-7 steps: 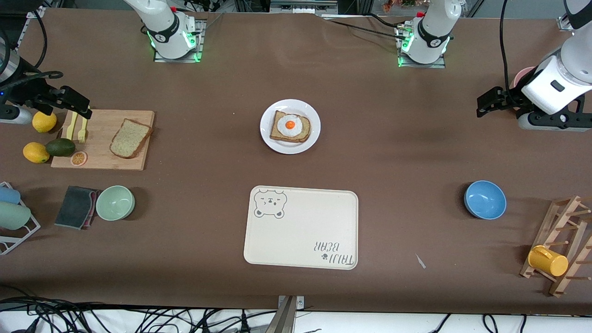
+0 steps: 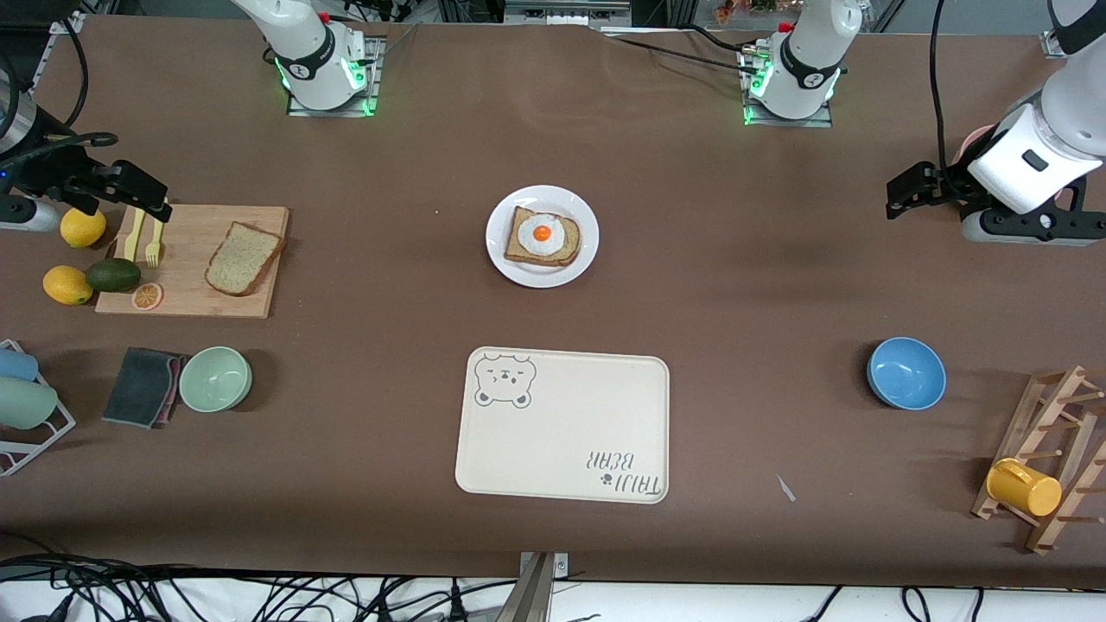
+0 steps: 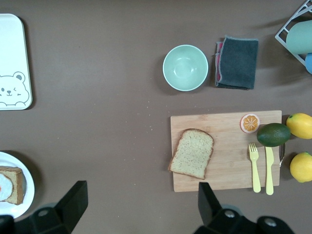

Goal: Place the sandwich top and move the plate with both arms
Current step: 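Move the right gripper over the bread slice on the cutting board, then lower the right gripper and grasp the bread slice by its crust, then lift the bread slice with the right gripper and carry it over the plate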

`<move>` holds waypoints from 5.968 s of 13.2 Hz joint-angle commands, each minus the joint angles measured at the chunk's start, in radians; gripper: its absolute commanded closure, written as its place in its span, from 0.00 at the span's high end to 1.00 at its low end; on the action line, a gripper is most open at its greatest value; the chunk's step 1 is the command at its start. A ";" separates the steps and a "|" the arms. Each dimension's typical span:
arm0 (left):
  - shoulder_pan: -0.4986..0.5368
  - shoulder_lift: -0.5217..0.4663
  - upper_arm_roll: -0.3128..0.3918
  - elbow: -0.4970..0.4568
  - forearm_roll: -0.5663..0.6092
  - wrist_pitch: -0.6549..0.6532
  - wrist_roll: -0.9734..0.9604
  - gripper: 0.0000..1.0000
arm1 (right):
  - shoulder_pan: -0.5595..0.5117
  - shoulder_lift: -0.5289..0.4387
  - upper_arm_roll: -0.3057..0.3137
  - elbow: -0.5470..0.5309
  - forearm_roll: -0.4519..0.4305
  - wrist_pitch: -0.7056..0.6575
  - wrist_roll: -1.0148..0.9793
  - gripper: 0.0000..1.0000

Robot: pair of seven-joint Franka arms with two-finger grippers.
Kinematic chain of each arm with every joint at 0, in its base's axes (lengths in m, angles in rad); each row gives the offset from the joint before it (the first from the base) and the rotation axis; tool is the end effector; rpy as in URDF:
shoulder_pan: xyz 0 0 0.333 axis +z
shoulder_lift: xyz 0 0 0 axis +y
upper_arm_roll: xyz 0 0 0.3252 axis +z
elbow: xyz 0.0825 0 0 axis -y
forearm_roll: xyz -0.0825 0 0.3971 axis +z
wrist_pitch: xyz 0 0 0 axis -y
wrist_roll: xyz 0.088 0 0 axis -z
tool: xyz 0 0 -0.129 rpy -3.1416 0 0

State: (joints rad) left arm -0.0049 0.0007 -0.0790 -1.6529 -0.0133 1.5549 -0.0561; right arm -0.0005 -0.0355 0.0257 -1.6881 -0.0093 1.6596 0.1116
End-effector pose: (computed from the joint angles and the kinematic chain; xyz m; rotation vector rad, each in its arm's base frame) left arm 0.5580 -0.0487 0.5705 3.1310 -0.0428 -0.1557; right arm 0.5622 0.0133 0.5823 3.1290 -0.1340 0.0120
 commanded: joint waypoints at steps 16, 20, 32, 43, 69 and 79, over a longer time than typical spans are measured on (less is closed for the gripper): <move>-0.001 0.016 -0.010 0.030 -0.002 -0.041 -0.002 1.00 | -0.022 -0.136 0.094 -0.399 -0.011 0.265 0.008 1.00; -0.001 0.015 -0.010 0.030 -0.002 -0.041 -0.002 1.00 | -0.026 -0.124 0.180 -0.648 -0.064 0.597 0.112 1.00; -0.003 0.015 -0.010 0.031 -0.002 -0.055 -0.001 1.00 | 0.010 0.314 0.290 -0.756 -0.942 0.499 1.003 0.99; -0.003 0.015 -0.010 0.031 -0.002 -0.056 -0.001 1.00 | 0.008 0.381 0.267 -0.757 -1.064 0.440 1.019 0.65; -0.003 0.015 -0.010 0.031 -0.002 -0.056 -0.001 1.00 | 0.135 0.354 0.468 -0.255 -0.524 -0.069 0.850 0.00; -0.001 0.015 -0.010 0.030 -0.002 -0.061 -0.001 1.00 | 0.369 0.862 0.476 0.761 -0.325 -0.612 1.161 0.00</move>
State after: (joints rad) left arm -0.0059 0.0060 -0.0878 -1.6491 -0.0133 1.5181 -0.0573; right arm 0.3261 0.6899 0.4830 -1.1630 -0.3513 1.1278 1.1806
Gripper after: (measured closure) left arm 0.000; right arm 0.912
